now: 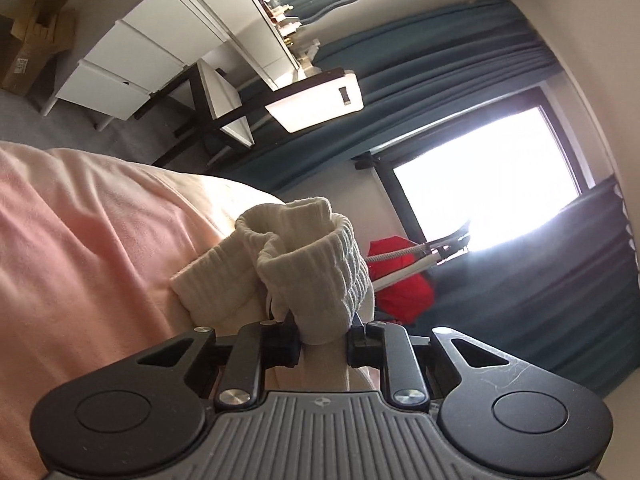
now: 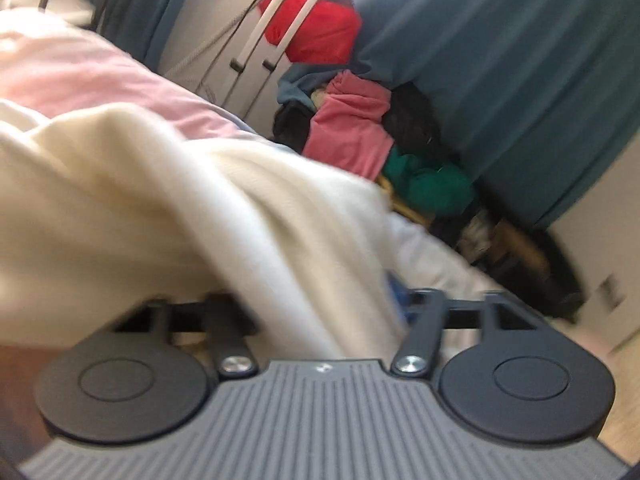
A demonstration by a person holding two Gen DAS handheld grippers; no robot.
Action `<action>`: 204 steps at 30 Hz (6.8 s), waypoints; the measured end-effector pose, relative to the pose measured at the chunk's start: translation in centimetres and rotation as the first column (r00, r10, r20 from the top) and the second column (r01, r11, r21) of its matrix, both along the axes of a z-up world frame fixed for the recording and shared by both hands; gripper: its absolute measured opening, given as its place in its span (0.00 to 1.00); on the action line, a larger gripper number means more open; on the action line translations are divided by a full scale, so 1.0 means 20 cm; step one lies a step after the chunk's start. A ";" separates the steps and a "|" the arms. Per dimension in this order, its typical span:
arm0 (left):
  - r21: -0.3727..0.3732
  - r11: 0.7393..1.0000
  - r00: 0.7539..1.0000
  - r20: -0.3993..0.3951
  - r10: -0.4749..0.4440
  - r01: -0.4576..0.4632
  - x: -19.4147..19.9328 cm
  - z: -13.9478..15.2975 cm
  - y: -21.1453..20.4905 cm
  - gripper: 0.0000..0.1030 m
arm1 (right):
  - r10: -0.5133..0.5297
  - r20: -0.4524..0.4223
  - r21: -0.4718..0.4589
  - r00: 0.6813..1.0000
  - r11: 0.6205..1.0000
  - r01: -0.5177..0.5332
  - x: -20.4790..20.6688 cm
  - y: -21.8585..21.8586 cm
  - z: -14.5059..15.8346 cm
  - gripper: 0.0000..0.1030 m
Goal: Fold clothes
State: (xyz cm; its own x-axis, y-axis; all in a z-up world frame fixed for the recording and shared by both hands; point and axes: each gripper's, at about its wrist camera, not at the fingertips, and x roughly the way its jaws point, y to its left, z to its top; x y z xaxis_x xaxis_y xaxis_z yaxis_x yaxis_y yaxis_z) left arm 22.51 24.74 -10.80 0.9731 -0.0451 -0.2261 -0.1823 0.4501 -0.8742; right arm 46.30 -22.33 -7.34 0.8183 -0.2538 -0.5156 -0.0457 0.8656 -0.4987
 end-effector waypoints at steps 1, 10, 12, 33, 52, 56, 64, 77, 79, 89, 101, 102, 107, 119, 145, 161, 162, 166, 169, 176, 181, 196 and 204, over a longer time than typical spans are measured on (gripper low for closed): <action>-0.003 1.000 1.000 0.000 0.001 -0.001 0.01 -0.01 0.01 0.21 | -0.002 0.024 0.043 1.000 0.999 0.001 -0.05 -0.03 -0.01 0.80; -0.002 1.000 1.000 -0.008 -0.002 0.002 -0.11 -0.01 0.00 0.21 | -0.021 0.144 0.469 0.989 0.882 -0.049 -0.88 -0.19 0.08 0.81; 0.026 1.000 1.000 -0.009 -0.007 0.007 -0.13 0.01 -0.02 0.21 | 0.082 0.109 0.500 0.991 0.857 -0.126 -1.00 -0.13 0.05 0.81; -0.270 0.963 0.999 0.025 0.030 -0.022 -0.36 -0.04 0.06 0.20 | -0.763 0.313 0.683 0.565 0.595 0.424 -1.70 -0.91 0.32 0.17; -0.154 0.988 0.933 -0.355 -0.058 0.003 -0.72 -0.03 0.15 0.42 | -0.926 -0.039 0.796 0.376 0.199 0.572 -1.91 -1.39 -0.02 0.68; -0.140 0.990 0.914 -0.401 -0.053 -0.004 -0.75 -0.03 0.07 0.74 | -0.945 -0.013 0.857 0.326 0.158 0.491 -2.05 -1.35 0.06 0.71; -0.207 0.978 0.879 -0.460 -0.123 0.028 -0.78 -0.12 -0.05 0.75 | -0.741 -0.183 0.872 0.646 0.181 0.455 -1.88 -1.21 0.04 0.69; -0.139 0.988 0.936 -0.333 -0.111 0.068 -0.76 -0.08 -0.05 0.12 | -0.435 -0.393 0.911 0.810 -0.062 0.408 -1.71 -1.00 -0.14 0.70; -0.158 0.984 0.959 -0.253 -0.125 0.086 -0.77 -0.05 -0.03 0.10 | -0.423 -0.388 0.904 0.819 -0.003 0.427 -1.67 -0.95 -0.12 0.71; -0.150 0.970 0.981 0.046 -0.187 0.192 -0.76 0.04 -0.12 0.10 | -0.472 -0.203 0.761 0.858 0.475 0.442 -1.46 -0.82 -0.01 0.69; -0.245 0.955 0.983 -0.022 -0.180 0.169 -0.82 -0.01 -0.04 0.10 | -0.712 -0.420 0.792 0.562 0.014 0.610 -1.93 -1.06 -0.10 0.69; -0.250 0.954 0.984 -0.028 -0.178 0.165 -0.82 -0.02 -0.03 0.10 | -0.736 -0.415 0.791 0.535 -0.001 0.612 -1.96 -1.07 -0.10 0.69; -0.251 0.956 0.985 -0.047 -0.168 0.151 -0.81 -0.04 -0.01 0.10 | -0.750 -0.474 0.805 0.461 -0.156 0.573 -1.97 -1.18 -0.20 0.71; -0.210 0.972 0.993 -0.035 -0.113 0.103 -0.77 -0.05 0.06 0.10 | -0.769 -0.225 0.901 0.599 0.070 0.429 -1.47 -1.30 0.20 0.10; -0.170 0.984 0.970 -0.224 -0.100 0.062 -0.85 0.00 0.05 0.17 | -0.719 -0.407 0.908 0.563 -0.385 0.164 -1.97 -1.58 -0.40 0.52; -0.108 0.989 0.960 -0.249 -0.125 0.100 -0.81 -0.03 0.01 0.21 | -0.852 -0.105 0.978 0.513 0.007 0.211 -1.66 -1.75 -0.08 0.68; -0.112 0.988 0.958 -0.251 -0.135 0.110 -0.81 -0.04 0.00 0.21 | -0.858 -0.029 0.980 0.513 0.077 0.185 -1.66 -1.76 -0.02 0.66; -0.119 0.985 0.956 -0.253 -0.150 0.123 -0.81 -0.04 0.00 0.21 | -0.868 0.195 0.938 0.456 0.301 0.171 -1.76 -1.83 0.14 0.64; -0.125 0.984 0.955 -0.253 -0.154 0.125 -0.82 -0.05 0.00 0.21 | -0.887 0.067 0.939 0.457 0.211 0.273 -1.81 -1.96 0.02 0.65; -0.098 0.988 0.952 -0.271 -0.145 0.123 -0.83 -0.04 -0.02 0.22 | -0.865 -0.132 0.922 0.484 0.072 0.380 -1.88 -1.93 -0.25 0.66; -0.058 0.991 0.950 -0.286 -0.128 0.117 -0.83 -0.02 -0.04 0.22 | -0.777 0.001 0.833 0.629 0.349 0.430 -1.63 -1.57 -0.04 0.67; -0.012 0.991 0.935 -0.332 -0.126 0.130 -0.76 -0.08 -0.09 0.27 | -0.754 -0.122 0.581 0.646 0.473 0.662 -1.09 -1.28 -0.26 0.19; 0.032 0.988 0.940 -0.313 -0.134 0.151 -0.75 -0.05 -0.12 0.26 | -0.850 -0.055 0.756 0.525 0.308 0.577 -1.42 -1.38 -0.12 0.09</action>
